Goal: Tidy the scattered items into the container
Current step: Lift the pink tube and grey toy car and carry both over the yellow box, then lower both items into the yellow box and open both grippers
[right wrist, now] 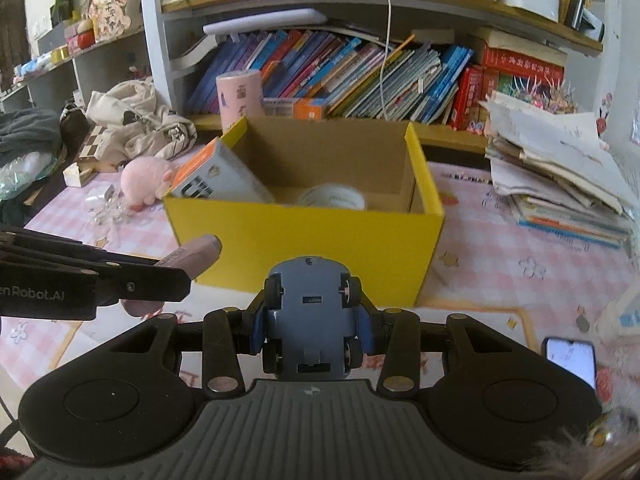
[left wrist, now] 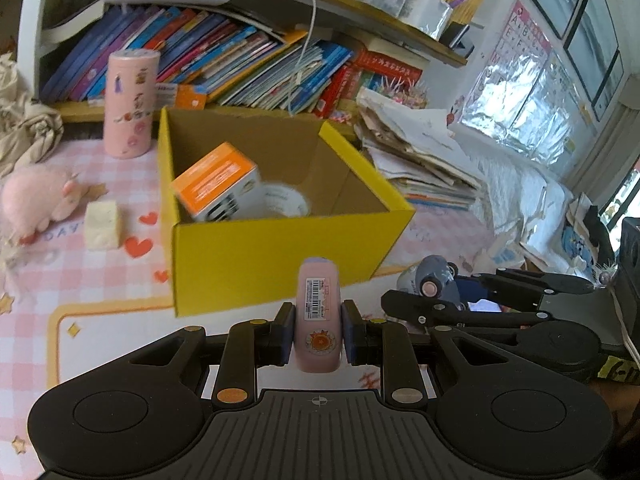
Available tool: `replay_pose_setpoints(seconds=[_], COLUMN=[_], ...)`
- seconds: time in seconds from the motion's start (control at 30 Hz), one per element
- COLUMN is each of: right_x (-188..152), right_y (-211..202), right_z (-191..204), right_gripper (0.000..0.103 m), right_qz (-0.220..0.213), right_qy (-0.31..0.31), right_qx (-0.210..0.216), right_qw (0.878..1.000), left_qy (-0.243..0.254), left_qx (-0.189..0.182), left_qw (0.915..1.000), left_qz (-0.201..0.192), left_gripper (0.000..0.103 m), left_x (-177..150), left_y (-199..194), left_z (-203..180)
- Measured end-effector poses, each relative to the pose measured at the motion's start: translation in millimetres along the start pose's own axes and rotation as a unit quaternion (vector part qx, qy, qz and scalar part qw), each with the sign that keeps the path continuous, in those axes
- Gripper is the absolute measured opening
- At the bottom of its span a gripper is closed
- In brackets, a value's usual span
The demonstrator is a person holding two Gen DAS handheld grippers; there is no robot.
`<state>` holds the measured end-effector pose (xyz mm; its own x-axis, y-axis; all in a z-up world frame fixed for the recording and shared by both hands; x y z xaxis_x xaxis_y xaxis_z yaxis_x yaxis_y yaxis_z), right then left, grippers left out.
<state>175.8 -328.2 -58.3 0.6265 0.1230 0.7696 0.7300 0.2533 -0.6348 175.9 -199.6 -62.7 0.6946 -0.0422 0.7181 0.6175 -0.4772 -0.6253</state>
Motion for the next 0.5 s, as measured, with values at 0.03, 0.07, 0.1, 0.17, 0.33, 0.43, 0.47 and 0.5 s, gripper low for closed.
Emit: replay_pose_setpoints(seconds=[0.03, 0.07, 0.1, 0.17, 0.33, 0.43, 0.47, 0.5], right_x=[3, 5, 7, 12, 32, 50, 57, 64], right_y=[1, 1, 1, 2, 3, 4, 5, 7], right_z=[-3, -6, -9, -14, -24, -28, -29, -30], right_gripper=[0.04, 0.04, 0.04, 0.04, 0.04, 0.04, 0.04, 0.04], right_qz=[-0.003, -0.005, -0.007, -0.012, -0.031, -0.05, -0.055, -0.06], right_qy=[-0.003, -0.006, -0.008, -0.015, -0.022, -0.028, -0.029, -0.031], right_qx=[0.003, 0.006, 0.009, 0.018, 0.041, 0.055, 0.061, 0.066], right_qw=[1.0, 1.0, 1.0, 1.0, 0.998, 0.997, 0.996, 0.996], left_qy=[0.0, -0.001, -0.002, -0.004, -0.01, -0.001, 0.001, 0.004], left_qx=[0.001, 0.003, 0.004, 0.008, 0.016, 0.023, 0.025, 0.028], left_qw=[1.0, 1.0, 0.9999, 0.9998, 0.999, 0.9981, 0.9978, 0.9974], left_qz=[-0.003, -0.006, -0.01, -0.018, -0.04, -0.056, -0.061, -0.066], left_gripper=[0.023, 0.023, 0.023, 0.023, 0.023, 0.023, 0.023, 0.023], left_x=[3, 6, 9, 16, 37, 55, 60, 66], left_y=[2, 4, 5, 7, 10, 9, 10, 10], left_z=[-3, -6, -8, -13, -23, -29, -30, -30])
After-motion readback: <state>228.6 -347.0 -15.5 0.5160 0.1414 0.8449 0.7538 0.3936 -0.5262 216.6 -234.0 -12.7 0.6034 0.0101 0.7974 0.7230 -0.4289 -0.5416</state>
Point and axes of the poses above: each gripper's, at about its wrist camera, not at the fingertips, and y roughly the way its jaws point, z to its left, x to its top, the point moved 10 cm from there along y, roughly the way its jaws point, and after that the axes turned 2 degrees about y, right-handed, at the moved point
